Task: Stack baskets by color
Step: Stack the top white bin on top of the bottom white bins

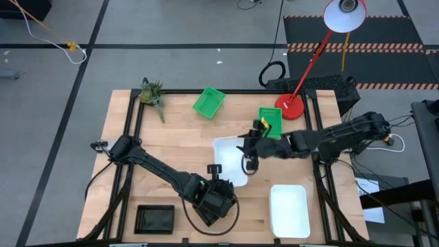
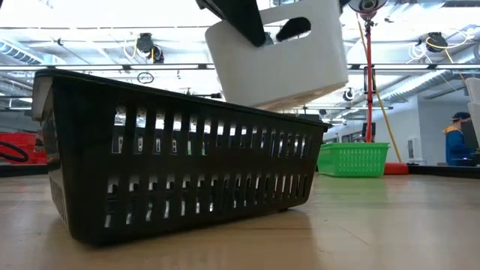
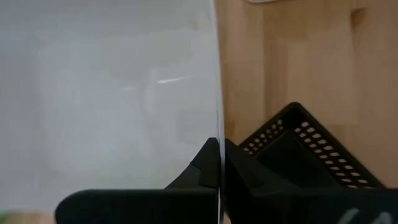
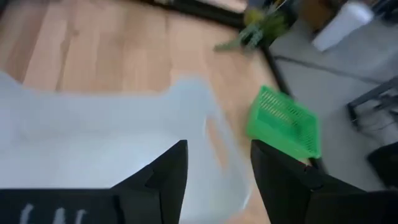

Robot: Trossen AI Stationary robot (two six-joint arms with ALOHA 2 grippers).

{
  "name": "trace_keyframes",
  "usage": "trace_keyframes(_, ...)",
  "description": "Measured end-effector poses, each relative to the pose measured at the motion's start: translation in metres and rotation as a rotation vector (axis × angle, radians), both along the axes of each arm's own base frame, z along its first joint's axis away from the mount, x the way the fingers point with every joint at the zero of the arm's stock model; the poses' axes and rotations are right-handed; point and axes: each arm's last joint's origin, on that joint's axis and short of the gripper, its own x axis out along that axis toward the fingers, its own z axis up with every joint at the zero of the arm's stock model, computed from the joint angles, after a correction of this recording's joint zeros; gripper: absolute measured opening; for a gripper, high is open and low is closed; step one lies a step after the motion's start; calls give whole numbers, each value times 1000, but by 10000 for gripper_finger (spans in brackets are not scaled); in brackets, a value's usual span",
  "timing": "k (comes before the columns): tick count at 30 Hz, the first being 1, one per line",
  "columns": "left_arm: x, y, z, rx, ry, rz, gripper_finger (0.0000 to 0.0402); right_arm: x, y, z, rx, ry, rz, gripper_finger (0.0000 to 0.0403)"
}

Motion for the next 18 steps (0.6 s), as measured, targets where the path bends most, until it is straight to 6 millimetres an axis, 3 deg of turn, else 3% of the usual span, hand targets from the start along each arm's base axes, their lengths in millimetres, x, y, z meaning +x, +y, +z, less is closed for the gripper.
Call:
trace_keyframes(11,-1,-2,0,39,4,-31,3,2,-38,-4,46,57,-52,192)
trace_keyframes(18,-1,-1,0,56,0,-32,3,-1,-48,-8,70,110,-53,169)
